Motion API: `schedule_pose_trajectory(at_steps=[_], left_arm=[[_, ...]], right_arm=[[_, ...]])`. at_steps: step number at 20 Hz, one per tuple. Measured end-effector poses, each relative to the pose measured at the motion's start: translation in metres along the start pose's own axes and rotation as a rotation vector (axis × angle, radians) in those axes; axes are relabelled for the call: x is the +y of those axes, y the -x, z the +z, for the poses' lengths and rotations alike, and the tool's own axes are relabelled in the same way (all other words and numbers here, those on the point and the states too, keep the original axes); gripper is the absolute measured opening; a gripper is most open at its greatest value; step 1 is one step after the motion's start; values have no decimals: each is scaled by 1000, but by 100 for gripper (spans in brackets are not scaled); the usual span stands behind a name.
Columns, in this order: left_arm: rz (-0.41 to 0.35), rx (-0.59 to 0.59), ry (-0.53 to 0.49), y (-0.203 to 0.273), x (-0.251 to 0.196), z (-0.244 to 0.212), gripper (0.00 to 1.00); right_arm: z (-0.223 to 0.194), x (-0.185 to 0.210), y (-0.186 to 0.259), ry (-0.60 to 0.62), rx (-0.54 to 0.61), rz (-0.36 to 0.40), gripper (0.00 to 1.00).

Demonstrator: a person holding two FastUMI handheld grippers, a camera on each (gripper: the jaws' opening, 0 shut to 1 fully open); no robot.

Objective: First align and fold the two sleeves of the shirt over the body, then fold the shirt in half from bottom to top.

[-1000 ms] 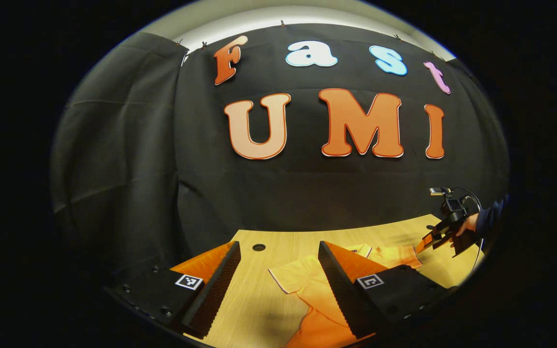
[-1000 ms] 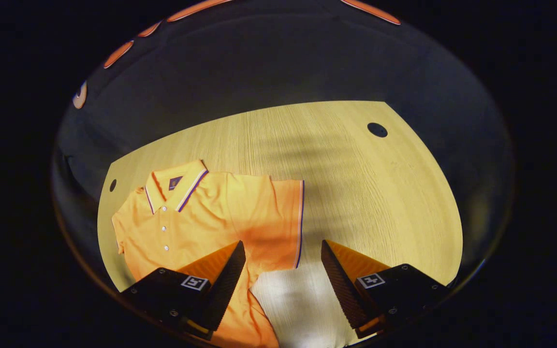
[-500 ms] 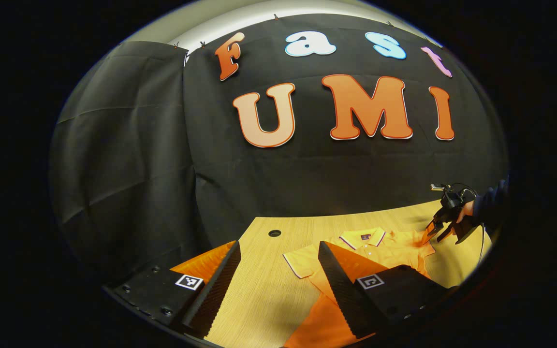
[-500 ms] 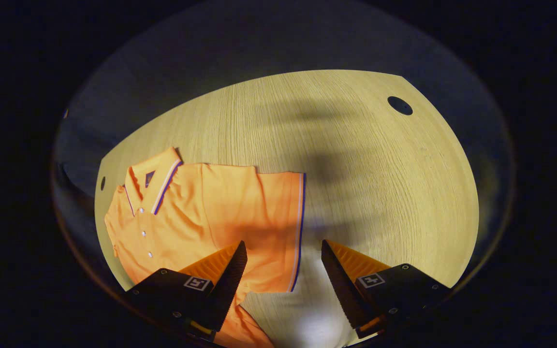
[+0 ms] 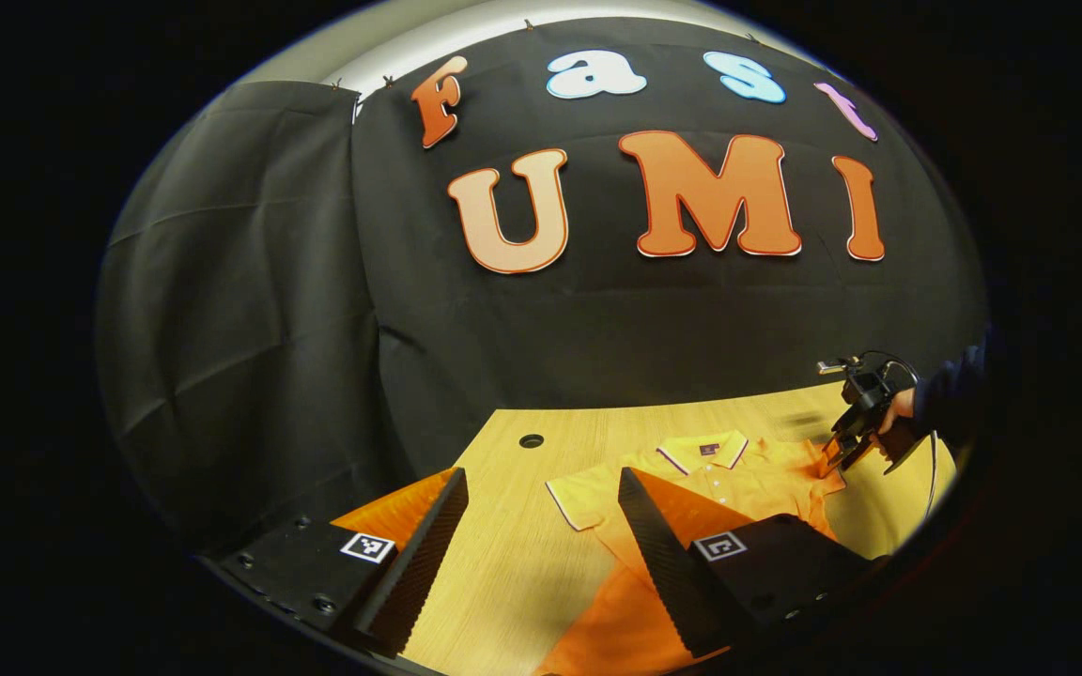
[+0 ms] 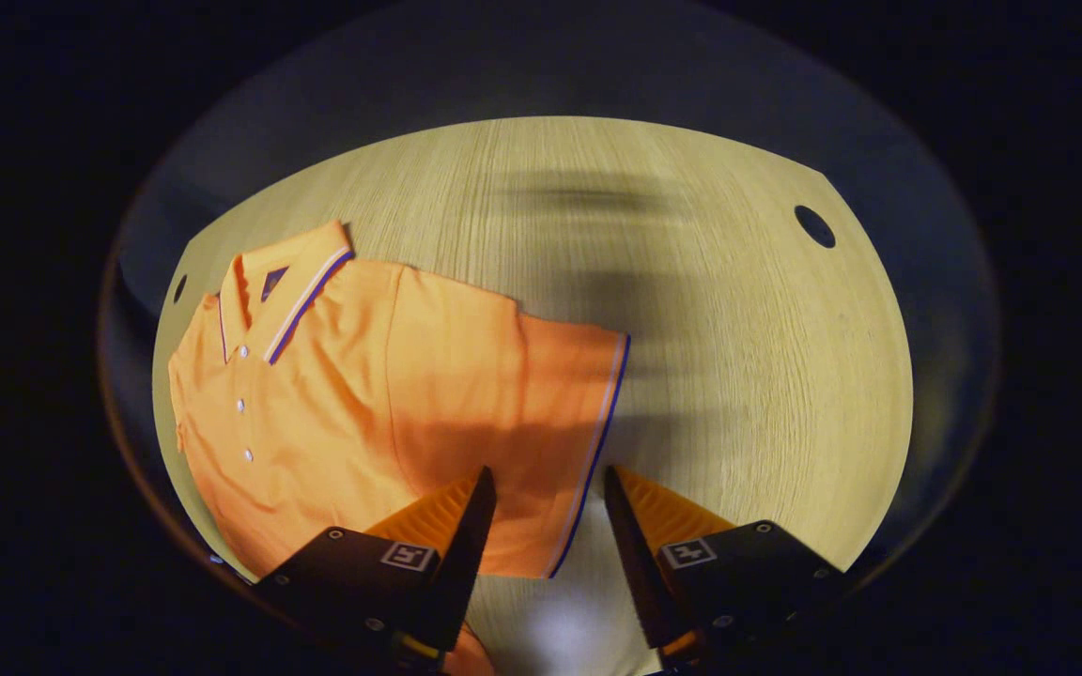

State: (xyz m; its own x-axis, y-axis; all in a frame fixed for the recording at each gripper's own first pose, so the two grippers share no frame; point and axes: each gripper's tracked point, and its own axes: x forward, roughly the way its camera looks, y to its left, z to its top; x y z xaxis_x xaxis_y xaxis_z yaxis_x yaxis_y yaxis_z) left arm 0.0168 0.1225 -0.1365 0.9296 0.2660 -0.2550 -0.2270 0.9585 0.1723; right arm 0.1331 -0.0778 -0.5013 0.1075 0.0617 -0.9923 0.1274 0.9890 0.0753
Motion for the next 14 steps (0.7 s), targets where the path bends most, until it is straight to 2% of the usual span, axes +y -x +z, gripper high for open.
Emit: schedule_pose_trajectory(at_steps=[2,4,5,6,7,8,9,10,14], left_arm=[[-14,-6,-3,1,-7,2,99],[-24,3,-8,1,-9,-1,99],[-26,4,-9,2,-9,-2,99],[-26,6,-10,3,-9,-2,99],[-24,8,-9,4,-7,-3,99],[-22,11,-6,5,-6,-3,99],[-18,16,-6,5,-4,-6,99],[-15,20,-9,5,-3,-7,99],[-18,25,3,5,-3,-9,99]], right_arm=[[4,-9,4,-90,-4,-18,58],[9,-16,4,-225,-7,-4,33],[6,-15,4,-242,-12,17,25],[6,-16,6,-243,-17,43,25],[8,-15,3,-250,-36,54,11],[5,-13,2,-269,-45,65,11],[9,-11,4,-294,-55,71,5],[12,-10,7,-298,-75,79,5],[35,-2,40,-214,-172,96,5]])
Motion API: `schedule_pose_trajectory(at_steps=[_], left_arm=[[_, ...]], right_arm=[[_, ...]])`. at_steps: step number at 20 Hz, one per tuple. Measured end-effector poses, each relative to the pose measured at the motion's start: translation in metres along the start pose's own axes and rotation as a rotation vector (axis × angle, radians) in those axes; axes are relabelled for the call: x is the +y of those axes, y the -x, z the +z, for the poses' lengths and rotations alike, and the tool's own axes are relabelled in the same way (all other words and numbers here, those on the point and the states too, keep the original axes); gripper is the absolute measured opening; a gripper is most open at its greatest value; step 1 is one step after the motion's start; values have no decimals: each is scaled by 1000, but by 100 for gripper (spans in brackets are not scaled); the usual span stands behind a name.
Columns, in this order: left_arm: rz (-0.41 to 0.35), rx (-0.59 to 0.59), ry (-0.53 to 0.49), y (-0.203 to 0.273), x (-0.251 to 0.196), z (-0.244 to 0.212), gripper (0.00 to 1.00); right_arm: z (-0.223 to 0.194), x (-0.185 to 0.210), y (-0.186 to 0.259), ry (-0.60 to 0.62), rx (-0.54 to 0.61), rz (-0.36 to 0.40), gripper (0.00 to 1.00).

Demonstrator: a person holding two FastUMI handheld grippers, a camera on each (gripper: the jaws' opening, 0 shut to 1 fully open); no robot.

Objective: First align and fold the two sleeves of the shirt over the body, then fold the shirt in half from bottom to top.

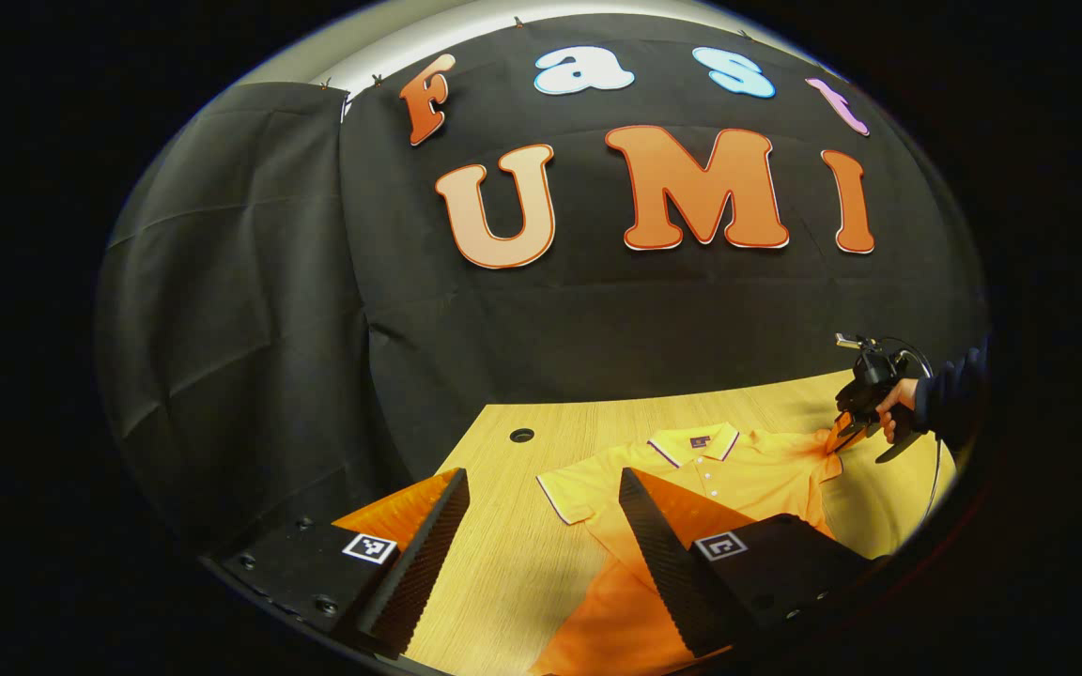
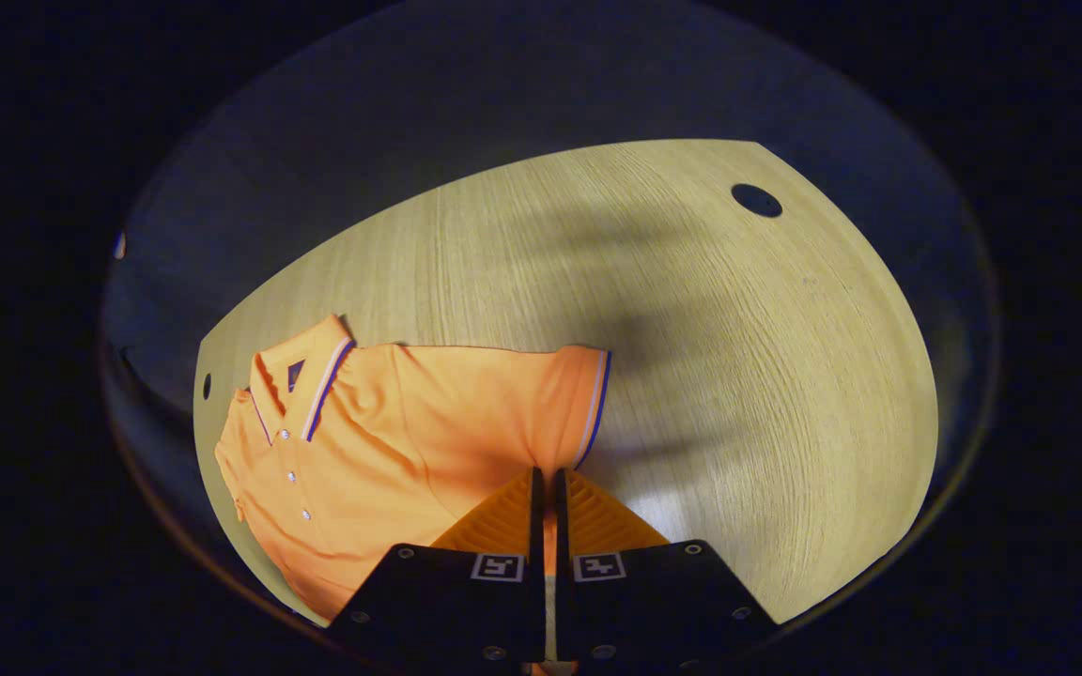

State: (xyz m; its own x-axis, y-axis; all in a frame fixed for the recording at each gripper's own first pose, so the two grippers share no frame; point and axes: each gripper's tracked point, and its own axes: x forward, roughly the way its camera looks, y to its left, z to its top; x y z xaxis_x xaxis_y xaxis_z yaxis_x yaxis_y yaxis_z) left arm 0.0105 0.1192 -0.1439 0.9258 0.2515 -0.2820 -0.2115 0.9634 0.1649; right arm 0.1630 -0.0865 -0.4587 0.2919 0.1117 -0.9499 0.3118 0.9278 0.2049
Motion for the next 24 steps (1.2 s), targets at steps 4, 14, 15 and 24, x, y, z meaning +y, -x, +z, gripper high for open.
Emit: schedule_pose_trajectory(at_steps=[4,14,15,24], left_arm=[[-8,13,9,-3,-2,-3,99],[19,45,36,-7,7,-14,99],[20,51,42,-8,9,-18,99],[3,96,88,-48,28,-21,99]], right_arm=[[18,34,22,79,-44,36,5],[0,151,47,191,-14,242,11],[-5,162,49,191,-4,278,10],[15,150,87,236,-173,276,54]])
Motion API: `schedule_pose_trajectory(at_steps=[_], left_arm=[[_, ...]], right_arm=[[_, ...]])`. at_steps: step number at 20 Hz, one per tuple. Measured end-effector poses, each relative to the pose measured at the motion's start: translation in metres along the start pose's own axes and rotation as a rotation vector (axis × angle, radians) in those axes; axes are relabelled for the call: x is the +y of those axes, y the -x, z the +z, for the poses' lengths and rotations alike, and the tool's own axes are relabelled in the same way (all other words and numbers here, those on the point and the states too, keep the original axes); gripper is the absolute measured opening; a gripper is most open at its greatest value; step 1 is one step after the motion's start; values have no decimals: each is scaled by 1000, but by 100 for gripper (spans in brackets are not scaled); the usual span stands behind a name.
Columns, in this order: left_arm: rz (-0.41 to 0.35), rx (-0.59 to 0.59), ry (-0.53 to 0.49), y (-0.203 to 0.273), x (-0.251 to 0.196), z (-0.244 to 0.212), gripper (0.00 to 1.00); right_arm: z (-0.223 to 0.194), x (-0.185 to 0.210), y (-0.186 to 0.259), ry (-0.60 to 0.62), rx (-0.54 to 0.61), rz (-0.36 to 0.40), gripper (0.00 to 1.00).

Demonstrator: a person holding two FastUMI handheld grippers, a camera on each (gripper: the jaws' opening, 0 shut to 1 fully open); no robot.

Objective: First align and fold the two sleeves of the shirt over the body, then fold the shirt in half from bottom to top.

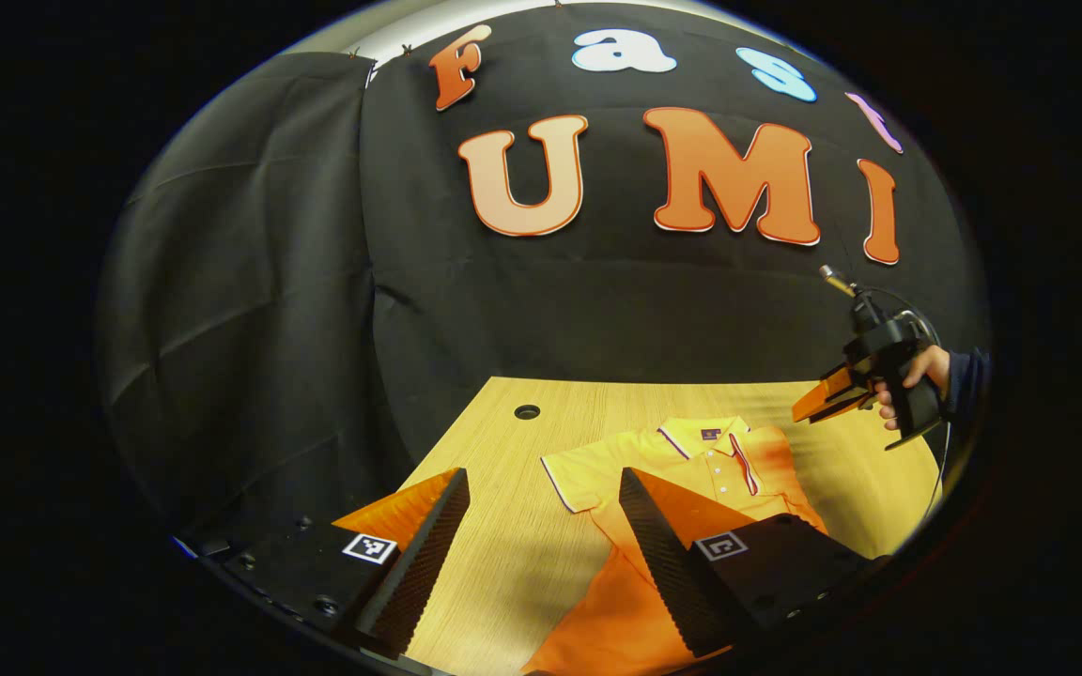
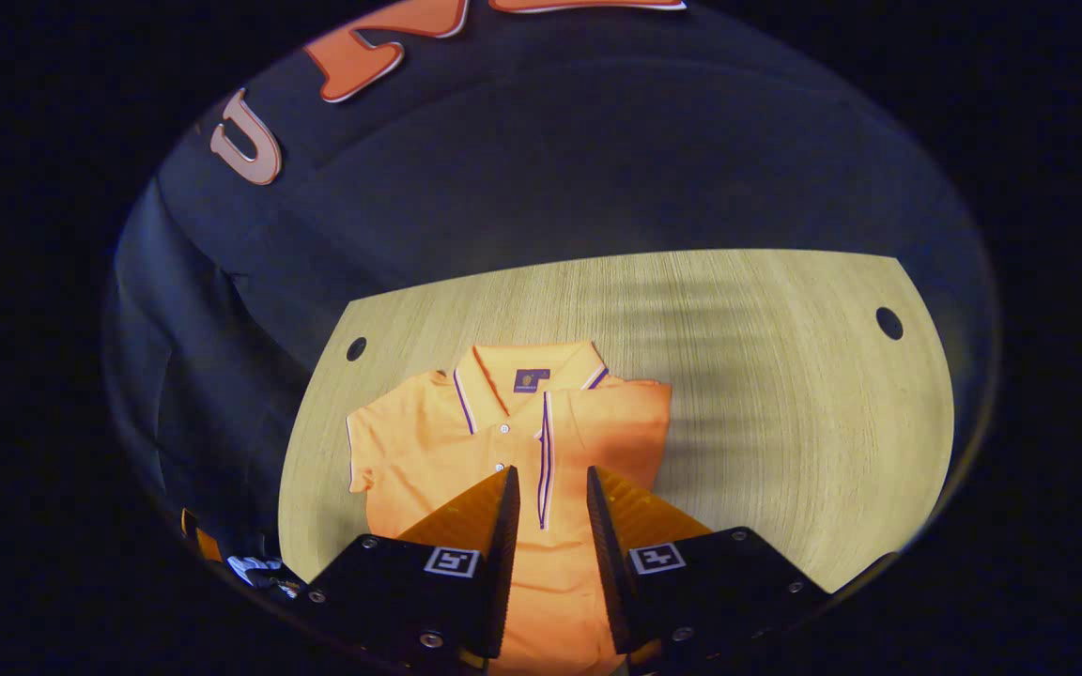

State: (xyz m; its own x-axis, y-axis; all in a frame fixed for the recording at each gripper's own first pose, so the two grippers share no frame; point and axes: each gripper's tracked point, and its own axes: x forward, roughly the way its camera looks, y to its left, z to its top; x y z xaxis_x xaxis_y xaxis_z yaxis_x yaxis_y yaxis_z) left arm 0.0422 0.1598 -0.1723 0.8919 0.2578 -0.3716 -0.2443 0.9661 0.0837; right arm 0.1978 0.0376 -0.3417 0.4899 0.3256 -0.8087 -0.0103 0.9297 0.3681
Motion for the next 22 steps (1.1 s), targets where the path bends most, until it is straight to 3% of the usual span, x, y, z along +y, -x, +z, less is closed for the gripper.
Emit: schedule_pose_trajectory(at_steps=[1,5,7,13,16,22], left_arm=[[-7,17,6,-11,3,1,99],[-80,124,18,-70,3,-7,99],[-134,213,50,-101,-1,-23,99],[-242,423,88,-182,-14,-55,100],[-240,532,56,-221,-19,-80,98],[-243,737,46,-272,-31,-126,98]], right_arm=[[3,-2,12,8,-34,-9,52],[12,-2,64,-19,-158,-52,71],[16,-4,94,-46,-238,-74,73],[-2,-20,168,-118,-384,-232,92],[-28,-21,200,-158,-420,-313,94],[-72,-14,247,-186,-448,-406,96]])
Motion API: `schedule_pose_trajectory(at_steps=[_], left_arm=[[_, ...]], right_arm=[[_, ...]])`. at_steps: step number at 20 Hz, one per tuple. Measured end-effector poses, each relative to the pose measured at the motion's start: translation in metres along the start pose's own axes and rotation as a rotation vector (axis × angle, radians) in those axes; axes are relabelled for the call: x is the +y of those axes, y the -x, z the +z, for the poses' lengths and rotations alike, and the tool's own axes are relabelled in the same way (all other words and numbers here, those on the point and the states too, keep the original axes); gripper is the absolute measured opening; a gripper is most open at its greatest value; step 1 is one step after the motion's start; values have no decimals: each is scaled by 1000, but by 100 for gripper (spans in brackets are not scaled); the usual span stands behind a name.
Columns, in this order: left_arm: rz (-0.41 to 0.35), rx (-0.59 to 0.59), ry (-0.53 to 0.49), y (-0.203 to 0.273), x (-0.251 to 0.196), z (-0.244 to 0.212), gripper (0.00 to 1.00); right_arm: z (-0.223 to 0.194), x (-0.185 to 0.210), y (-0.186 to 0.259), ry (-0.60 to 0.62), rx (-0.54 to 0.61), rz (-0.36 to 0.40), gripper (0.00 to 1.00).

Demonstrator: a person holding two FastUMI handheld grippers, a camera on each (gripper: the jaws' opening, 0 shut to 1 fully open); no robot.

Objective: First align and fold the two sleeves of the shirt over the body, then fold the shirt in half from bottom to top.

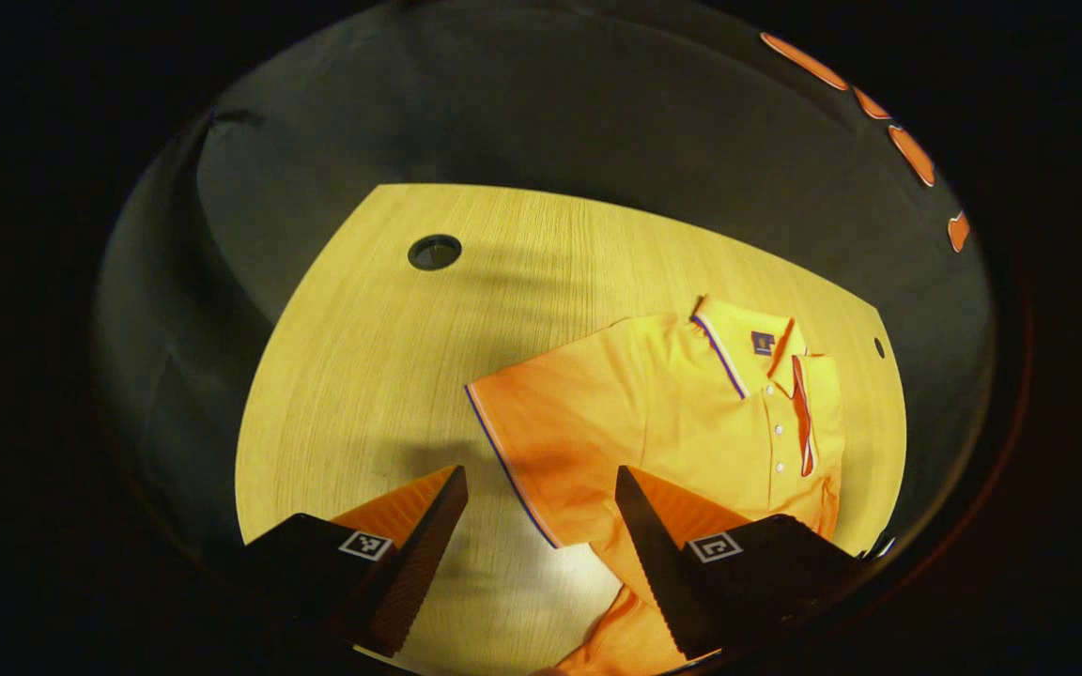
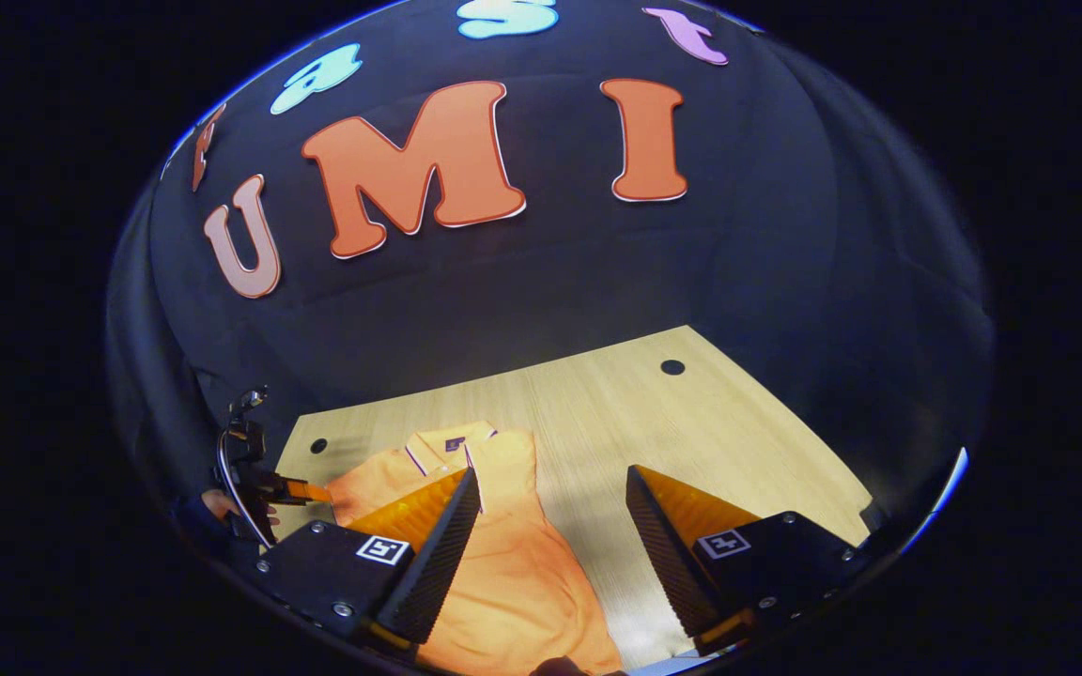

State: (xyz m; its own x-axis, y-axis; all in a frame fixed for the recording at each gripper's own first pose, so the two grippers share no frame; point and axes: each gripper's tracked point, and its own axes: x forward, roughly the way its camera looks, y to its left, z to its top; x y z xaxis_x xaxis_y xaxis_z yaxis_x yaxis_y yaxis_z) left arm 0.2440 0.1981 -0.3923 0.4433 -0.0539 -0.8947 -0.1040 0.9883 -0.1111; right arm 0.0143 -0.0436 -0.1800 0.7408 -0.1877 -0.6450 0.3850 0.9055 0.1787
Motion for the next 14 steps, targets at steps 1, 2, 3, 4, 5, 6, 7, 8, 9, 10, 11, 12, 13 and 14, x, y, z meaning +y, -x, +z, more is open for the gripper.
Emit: schedule_pose_trajectory(at_steps=[1,2,3,4,5,6,7,8,9,10,11,12,13,14], left_arm=[[11,20,6,-7,2,1,98],[19,40,9,-15,4,1,98],[30,71,11,-22,6,-1,96],[32,84,12,-30,6,0,98],[49,103,5,-37,9,-2,97],[72,119,-9,-44,12,-2,98],[107,143,-27,-46,16,-3,96],[115,145,-39,-53,15,-5,97],[116,144,-56,-52,7,-1,86],[127,155,-74,-50,4,-2,83],[95,154,-77,-51,-3,-5,78],[79,151,-68,-49,-10,-2,73],[68,154,-66,-50,-13,-4,53],[59,149,-84,-51,-14,-6,32]], right_arm=[[-3,-4,9,-6,-1,-16,96],[-5,-8,16,-14,-3,-26,96],[-7,-14,22,-24,-3,-45,95],[-9,-18,28,-34,-5,-56,95],[-13,-23,34,-43,-3,-74,96],[-15,-28,40,-47,0,-87,96],[-18,-33,44,-47,4,-102,96],[-19,-39,48,-46,4,-116,96],[-21,-43,51,-46,5,-126,96],[-23,-48,54,-52,7,-141,95],[-25,-50,55,-63,10,-144,96],[-28,-50,55,-77,13,-149,96],[-30,-49,55,-88,10,-143,96],[-32,-49,56,-94,13,-143,96]])
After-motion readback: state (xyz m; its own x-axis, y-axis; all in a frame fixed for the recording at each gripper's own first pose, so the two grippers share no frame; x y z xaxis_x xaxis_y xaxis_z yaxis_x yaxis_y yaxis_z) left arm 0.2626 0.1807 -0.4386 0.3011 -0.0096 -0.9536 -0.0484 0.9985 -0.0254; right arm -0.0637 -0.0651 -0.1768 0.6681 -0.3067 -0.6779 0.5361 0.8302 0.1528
